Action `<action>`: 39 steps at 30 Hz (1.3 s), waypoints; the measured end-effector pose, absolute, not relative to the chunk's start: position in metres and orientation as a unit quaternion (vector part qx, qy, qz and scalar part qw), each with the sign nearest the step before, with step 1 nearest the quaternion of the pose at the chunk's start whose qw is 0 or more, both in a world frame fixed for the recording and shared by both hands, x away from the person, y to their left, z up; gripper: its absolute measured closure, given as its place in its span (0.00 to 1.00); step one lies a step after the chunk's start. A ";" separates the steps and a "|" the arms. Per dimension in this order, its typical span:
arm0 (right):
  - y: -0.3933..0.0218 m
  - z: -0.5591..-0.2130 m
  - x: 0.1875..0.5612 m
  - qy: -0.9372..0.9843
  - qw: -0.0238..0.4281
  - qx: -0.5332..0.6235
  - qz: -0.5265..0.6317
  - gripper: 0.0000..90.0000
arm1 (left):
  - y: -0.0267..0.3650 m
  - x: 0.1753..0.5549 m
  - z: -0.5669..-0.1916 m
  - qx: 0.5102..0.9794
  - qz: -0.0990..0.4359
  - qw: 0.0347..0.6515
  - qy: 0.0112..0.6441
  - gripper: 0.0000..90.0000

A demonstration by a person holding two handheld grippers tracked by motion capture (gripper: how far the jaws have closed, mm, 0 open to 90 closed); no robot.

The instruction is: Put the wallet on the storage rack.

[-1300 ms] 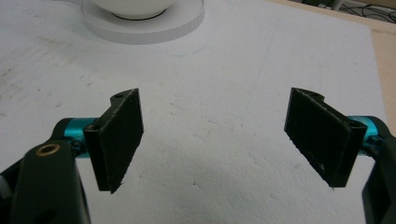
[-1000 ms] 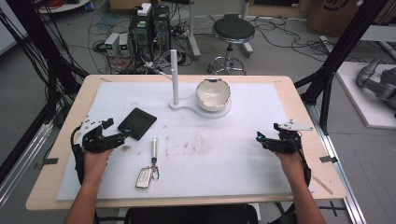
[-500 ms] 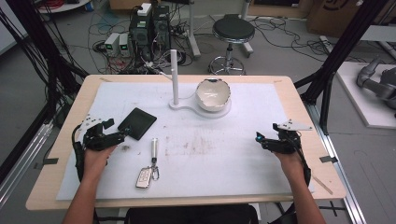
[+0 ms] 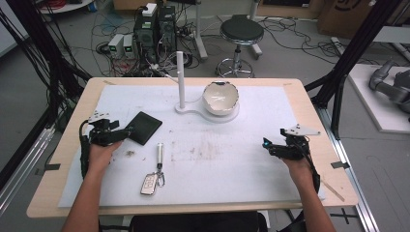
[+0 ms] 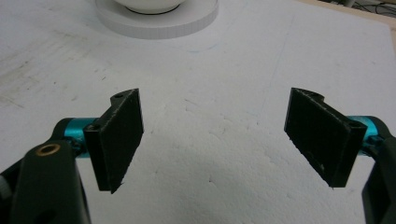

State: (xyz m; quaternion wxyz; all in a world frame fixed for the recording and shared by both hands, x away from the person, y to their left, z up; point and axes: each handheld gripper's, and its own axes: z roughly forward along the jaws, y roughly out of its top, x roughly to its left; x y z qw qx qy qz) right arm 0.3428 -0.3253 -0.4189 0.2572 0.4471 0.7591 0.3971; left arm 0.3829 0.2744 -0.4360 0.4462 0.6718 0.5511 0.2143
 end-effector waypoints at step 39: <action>-0.320 -0.420 0.346 0.764 0.254 0.446 0.391 0.22 | 0.290 0.392 -0.451 0.671 0.101 0.482 0.554 0.91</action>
